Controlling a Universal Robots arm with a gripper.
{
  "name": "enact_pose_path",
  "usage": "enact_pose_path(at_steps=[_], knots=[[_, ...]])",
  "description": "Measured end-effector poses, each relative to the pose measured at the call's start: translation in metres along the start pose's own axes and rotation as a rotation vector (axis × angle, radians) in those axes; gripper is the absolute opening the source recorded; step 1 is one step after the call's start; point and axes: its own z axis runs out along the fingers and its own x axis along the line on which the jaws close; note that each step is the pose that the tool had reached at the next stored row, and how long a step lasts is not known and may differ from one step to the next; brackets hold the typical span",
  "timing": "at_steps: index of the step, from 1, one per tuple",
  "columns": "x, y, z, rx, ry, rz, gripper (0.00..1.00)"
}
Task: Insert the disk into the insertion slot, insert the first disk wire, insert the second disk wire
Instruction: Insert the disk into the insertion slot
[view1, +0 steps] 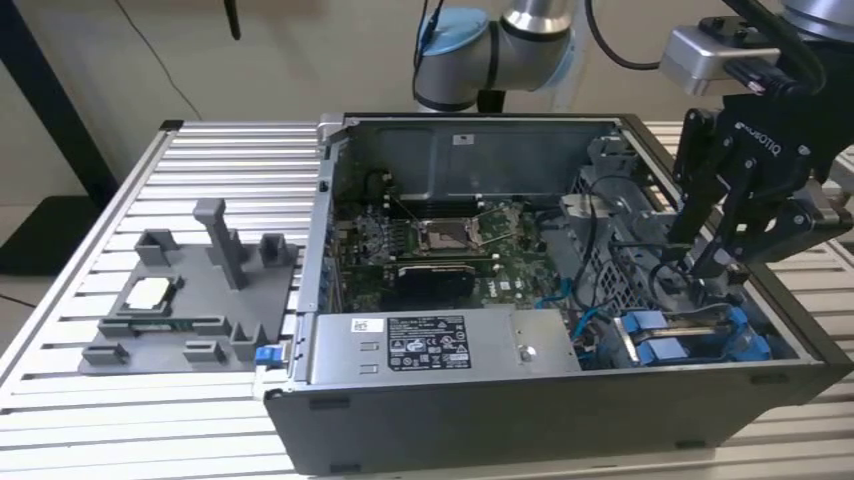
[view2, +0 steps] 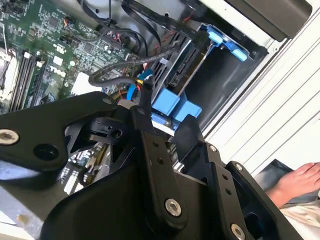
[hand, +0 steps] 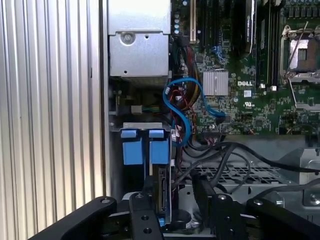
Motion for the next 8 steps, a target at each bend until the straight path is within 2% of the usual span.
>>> enact_pose_path(at_steps=[8], knots=[[-0.0095,0.0003,0.0062,0.0004,0.0001,0.0,0.47]])
